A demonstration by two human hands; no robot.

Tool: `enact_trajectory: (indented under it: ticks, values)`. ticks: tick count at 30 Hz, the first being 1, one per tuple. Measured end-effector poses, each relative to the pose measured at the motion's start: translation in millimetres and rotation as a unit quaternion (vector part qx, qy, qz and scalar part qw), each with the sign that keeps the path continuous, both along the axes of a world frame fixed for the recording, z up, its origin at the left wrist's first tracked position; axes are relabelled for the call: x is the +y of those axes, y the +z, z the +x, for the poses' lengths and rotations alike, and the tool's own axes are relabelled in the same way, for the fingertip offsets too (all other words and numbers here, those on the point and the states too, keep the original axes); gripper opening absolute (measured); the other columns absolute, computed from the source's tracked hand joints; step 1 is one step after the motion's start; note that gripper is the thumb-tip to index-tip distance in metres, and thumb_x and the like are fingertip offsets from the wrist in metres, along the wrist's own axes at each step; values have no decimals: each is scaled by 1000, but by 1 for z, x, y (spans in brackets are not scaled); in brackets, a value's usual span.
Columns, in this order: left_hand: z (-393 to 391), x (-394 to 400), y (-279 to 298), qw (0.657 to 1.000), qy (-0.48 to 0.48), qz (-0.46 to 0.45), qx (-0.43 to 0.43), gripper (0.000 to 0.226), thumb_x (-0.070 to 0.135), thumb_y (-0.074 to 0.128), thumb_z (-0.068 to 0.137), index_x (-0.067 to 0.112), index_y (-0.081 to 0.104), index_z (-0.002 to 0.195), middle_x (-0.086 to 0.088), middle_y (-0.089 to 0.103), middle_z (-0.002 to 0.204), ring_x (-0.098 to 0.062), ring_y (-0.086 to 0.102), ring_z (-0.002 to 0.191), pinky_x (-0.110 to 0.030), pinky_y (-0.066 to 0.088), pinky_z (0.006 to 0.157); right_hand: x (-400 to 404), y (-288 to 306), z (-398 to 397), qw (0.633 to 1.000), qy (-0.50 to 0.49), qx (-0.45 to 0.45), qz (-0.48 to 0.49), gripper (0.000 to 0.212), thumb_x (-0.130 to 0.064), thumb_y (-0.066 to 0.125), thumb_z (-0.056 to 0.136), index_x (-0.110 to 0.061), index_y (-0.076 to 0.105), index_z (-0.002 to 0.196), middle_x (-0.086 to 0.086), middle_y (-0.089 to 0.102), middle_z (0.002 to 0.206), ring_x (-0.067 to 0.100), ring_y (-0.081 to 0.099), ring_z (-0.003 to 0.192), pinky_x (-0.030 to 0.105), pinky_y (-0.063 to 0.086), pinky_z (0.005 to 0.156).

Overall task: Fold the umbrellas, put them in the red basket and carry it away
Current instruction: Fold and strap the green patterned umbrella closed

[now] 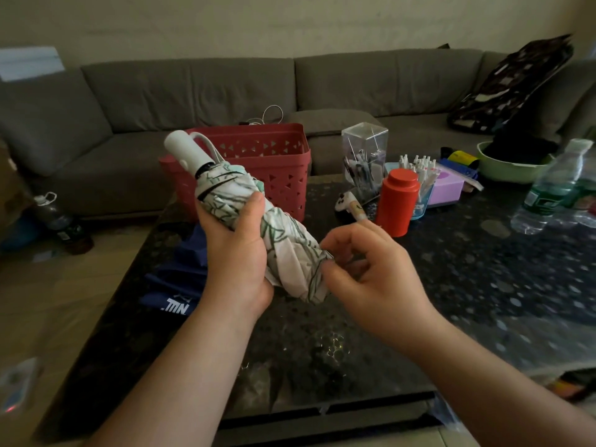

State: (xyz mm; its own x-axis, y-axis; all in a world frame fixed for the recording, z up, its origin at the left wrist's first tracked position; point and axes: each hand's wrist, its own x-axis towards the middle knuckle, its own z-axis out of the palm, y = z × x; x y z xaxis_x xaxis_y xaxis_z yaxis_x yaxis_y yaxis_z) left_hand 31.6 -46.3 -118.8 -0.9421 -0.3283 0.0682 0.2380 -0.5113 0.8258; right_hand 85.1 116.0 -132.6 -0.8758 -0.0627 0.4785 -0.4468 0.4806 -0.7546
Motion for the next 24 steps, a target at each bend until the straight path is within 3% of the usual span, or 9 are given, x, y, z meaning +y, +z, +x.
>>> enact_trajectory:
  ticks: [3,6,11,14,17,18,20,22,24]
  values:
    - [2,3,-1,1000,-8,14,-2,67,21,70,100,51,40,151,2,64,142,-24,71,121,-54,60,96,-1,2,-3,999,-29,-32,-6,13,-26,76,85,-36,69,89,-15,61,92,9,64,79,23,54,65]
    - [2,5,-3,1000,-12,15,-6,67,22,70,99,51,39,151,-1,62,145,-28,69,123,-56,59,97,0,3,-6,992,-29,-110,-48,11,-21,75,87,-30,70,83,-6,67,85,13,65,72,28,56,64]
    - [0,9,-2,1000,-11,5,-26,63,25,67,102,45,37,154,1,65,140,-22,73,117,-52,62,94,-1,5,-2,996,-67,-36,-49,20,-11,71,89,-25,65,76,-5,65,84,15,64,74,38,57,64]
    - [0,12,-3,1000,-1,-6,-19,63,21,67,101,42,39,154,0,65,141,-20,72,118,-51,61,97,-11,-7,-4,967,-89,-134,-195,19,-10,63,94,-18,63,77,-6,63,67,14,57,61,36,49,53]
    - [-1,10,-6,999,3,10,-45,62,24,69,101,43,41,152,0,67,138,-22,74,115,-53,62,93,-14,-4,-4,892,-5,-258,-372,19,-12,64,99,-16,66,81,5,65,73,22,60,68,38,52,61]
    - [-1,7,-5,999,7,13,-51,62,24,69,101,44,41,152,1,67,137,-22,75,113,-54,62,91,-10,-1,-4,891,28,-267,-367,17,-11,65,100,-16,68,84,6,67,76,23,63,71,39,55,65]
    - [-1,3,-4,999,18,14,-50,65,23,68,101,46,38,154,3,67,136,-20,75,111,-51,64,89,0,6,-2,927,51,-229,-292,10,-10,67,99,-18,69,94,-3,67,80,15,63,72,31,55,70]
    - [-2,1,-2,999,27,9,-41,71,21,68,102,47,33,157,4,65,138,-17,74,112,-47,64,88,8,10,-1,977,9,-126,-173,18,-12,72,95,-29,70,102,-14,66,92,2,63,76,20,55,71]
    - [-1,2,-2,999,32,0,-34,73,19,68,102,48,31,157,5,64,140,-17,74,113,-46,64,89,8,12,-2,999,-6,-19,-49,18,-19,75,90,-35,72,97,-16,62,103,4,65,93,24,57,77]
